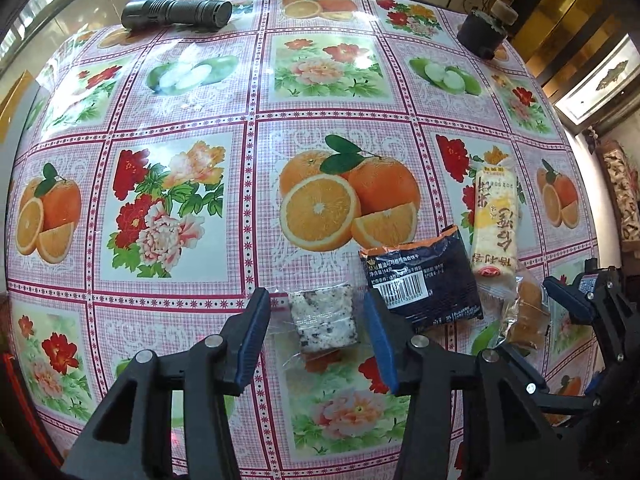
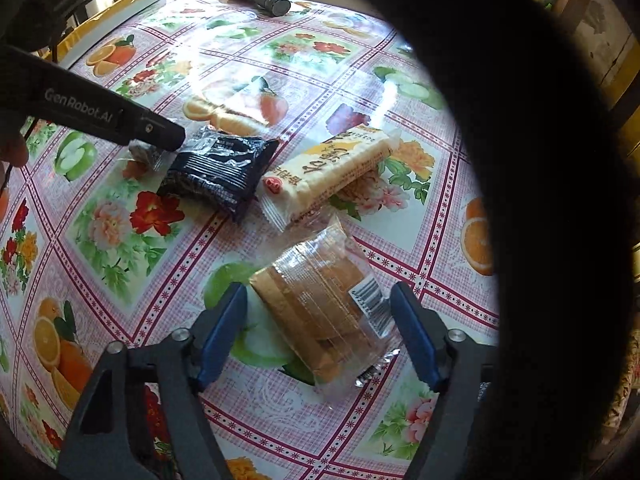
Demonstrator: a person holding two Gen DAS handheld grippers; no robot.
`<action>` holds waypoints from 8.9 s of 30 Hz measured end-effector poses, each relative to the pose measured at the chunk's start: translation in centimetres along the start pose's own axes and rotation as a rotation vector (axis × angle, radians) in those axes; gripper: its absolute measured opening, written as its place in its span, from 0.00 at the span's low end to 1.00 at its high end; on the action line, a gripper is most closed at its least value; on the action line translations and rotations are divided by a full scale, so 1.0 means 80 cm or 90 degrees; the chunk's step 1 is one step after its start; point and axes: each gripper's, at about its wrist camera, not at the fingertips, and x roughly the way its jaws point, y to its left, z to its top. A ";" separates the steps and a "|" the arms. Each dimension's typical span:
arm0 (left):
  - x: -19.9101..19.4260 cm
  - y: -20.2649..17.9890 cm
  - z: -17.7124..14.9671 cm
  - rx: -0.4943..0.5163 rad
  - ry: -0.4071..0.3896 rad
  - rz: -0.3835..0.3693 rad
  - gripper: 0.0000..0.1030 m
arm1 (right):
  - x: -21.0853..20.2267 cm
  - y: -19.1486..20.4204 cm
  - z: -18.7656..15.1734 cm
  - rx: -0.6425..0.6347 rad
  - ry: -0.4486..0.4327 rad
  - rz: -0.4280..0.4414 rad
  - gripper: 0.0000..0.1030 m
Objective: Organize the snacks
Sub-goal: 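Grasp the clear-bagged bread cake with the right tool while the left grasps the nougat square, then carry the bread cake and nougat square over to the tray, then lower both snacks into the tray and open both tools, then withdraw both open tools back from the tray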
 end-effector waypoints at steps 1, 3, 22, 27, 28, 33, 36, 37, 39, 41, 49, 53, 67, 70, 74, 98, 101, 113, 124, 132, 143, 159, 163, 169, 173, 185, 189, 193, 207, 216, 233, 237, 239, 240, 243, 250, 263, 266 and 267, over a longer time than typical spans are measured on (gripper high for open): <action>0.000 0.001 -0.002 -0.001 0.003 0.000 0.45 | -0.002 -0.001 0.000 0.007 -0.001 0.005 0.61; -0.003 0.002 -0.007 0.005 0.003 -0.004 0.40 | -0.004 0.001 -0.001 0.013 0.000 0.007 0.55; -0.045 0.081 -0.105 -0.024 0.007 -0.039 0.32 | -0.038 0.032 -0.038 0.113 -0.038 0.072 0.33; -0.055 0.095 -0.145 -0.028 0.008 -0.043 0.32 | -0.047 0.058 -0.056 0.116 -0.044 0.091 0.33; -0.058 0.097 -0.155 -0.025 0.011 -0.044 0.32 | -0.050 0.061 -0.060 0.122 -0.046 0.100 0.33; -0.068 0.105 -0.202 -0.005 0.016 -0.054 0.31 | -0.064 0.083 -0.082 0.147 -0.052 0.128 0.32; -0.075 0.111 -0.227 0.003 0.022 -0.073 0.32 | -0.074 0.101 -0.097 0.154 -0.048 0.149 0.31; -0.077 0.115 -0.235 0.001 0.025 -0.084 0.32 | -0.079 0.109 -0.102 0.149 -0.046 0.145 0.31; -0.081 0.121 -0.250 0.002 0.029 -0.098 0.32 | -0.085 0.121 -0.113 0.159 -0.040 0.152 0.31; -0.086 0.127 -0.263 0.004 0.032 -0.102 0.32 | -0.092 0.133 -0.123 0.164 -0.037 0.151 0.31; -0.098 0.127 -0.314 0.064 0.021 -0.061 0.31 | -0.112 0.180 -0.155 0.172 -0.029 0.142 0.31; -0.099 0.120 -0.323 0.093 0.005 -0.021 0.35 | -0.108 0.197 -0.154 0.155 -0.016 0.101 0.33; -0.079 0.124 -0.332 0.101 -0.056 0.031 0.60 | -0.076 0.217 -0.122 0.081 0.029 0.041 0.54; -0.085 0.142 -0.332 0.091 -0.062 0.008 0.50 | -0.076 0.220 -0.121 0.060 0.014 0.045 0.49; -0.096 0.150 -0.335 0.086 -0.056 -0.053 0.32 | -0.082 0.220 -0.122 0.070 0.004 0.053 0.40; -0.151 0.129 -0.408 0.117 -0.103 -0.088 0.32 | -0.141 0.278 -0.155 0.132 -0.031 0.139 0.38; -0.162 0.136 -0.414 0.115 -0.114 -0.091 0.32 | -0.146 0.288 -0.151 0.134 -0.035 0.150 0.38; -0.196 0.173 -0.436 0.086 -0.150 -0.095 0.32 | -0.167 0.345 -0.120 0.093 -0.053 0.177 0.38; -0.231 0.243 -0.448 0.016 -0.197 -0.084 0.32 | -0.183 0.418 -0.065 0.018 -0.084 0.212 0.38; -0.251 0.305 -0.449 -0.043 -0.227 -0.062 0.32 | -0.187 0.466 -0.030 -0.025 -0.098 0.236 0.38; -0.249 0.376 -0.439 -0.107 -0.234 -0.021 0.32 | -0.177 0.514 0.026 -0.051 -0.105 0.268 0.38; -0.207 0.410 -0.421 -0.122 -0.191 0.034 0.32 | -0.129 0.560 0.046 -0.047 -0.071 0.275 0.39; -0.204 0.408 -0.419 -0.116 -0.195 0.053 0.34 | -0.126 0.561 0.049 -0.041 -0.067 0.274 0.39; -0.204 0.406 -0.419 -0.113 -0.200 0.070 0.38 | -0.127 0.563 0.049 -0.045 -0.066 0.269 0.39; -0.203 0.403 -0.420 -0.113 -0.201 0.083 0.39 | -0.127 0.565 0.049 -0.049 -0.063 0.268 0.39; -0.205 0.392 -0.423 -0.102 -0.217 0.147 0.44 | -0.134 0.569 0.044 -0.056 -0.062 0.255 0.40; -0.207 0.391 -0.426 -0.110 -0.226 0.163 0.48 | -0.140 0.567 0.040 -0.050 -0.061 0.252 0.42; -0.210 0.390 -0.429 -0.126 -0.235 0.173 0.53 | -0.152 0.566 0.034 -0.047 -0.070 0.239 0.48; -0.222 0.371 -0.447 -0.184 -0.267 0.176 0.59 | -0.182 0.551 0.009 -0.022 -0.097 0.176 0.65; -0.233 0.359 -0.457 -0.214 -0.286 0.171 0.65 | -0.203 0.539 -0.004 -0.027 -0.119 0.128 0.74; -0.255 0.339 -0.466 -0.223 -0.324 0.191 0.77 | -0.208 0.512 -0.017 -0.021 -0.133 0.117 0.78; -0.261 0.334 -0.470 -0.220 -0.343 0.189 0.77 | -0.209 0.509 -0.018 -0.024 -0.135 0.118 0.78; -0.261 0.334 -0.469 -0.230 -0.345 0.201 0.77 | -0.210 0.509 -0.018 -0.022 -0.137 0.118 0.78; -0.260 0.335 -0.467 -0.235 -0.337 0.207 0.77 | -0.210 0.508 -0.018 -0.022 -0.137 0.118 0.78; -0.257 0.336 -0.460 -0.240 -0.307 0.236 0.77 | -0.211 0.505 -0.019 -0.019 -0.140 0.120 0.78; -0.262 0.333 -0.463 -0.219 -0.312 0.235 0.77 | -0.212 0.498 -0.019 -0.014 -0.143 0.119 0.78; -0.257 0.340 -0.459 -0.222 -0.286 0.183 0.77 | -0.209 0.496 -0.018 -0.011 -0.140 0.117 0.78; -0.257 0.339 -0.458 -0.215 -0.288 0.177 0.77 | -0.209 0.496 -0.018 -0.011 -0.140 0.117 0.78; -0.257 0.338 -0.457 -0.214 -0.289 0.173 0.77 | -0.209 0.496 -0.018 -0.011 -0.140 0.116 0.78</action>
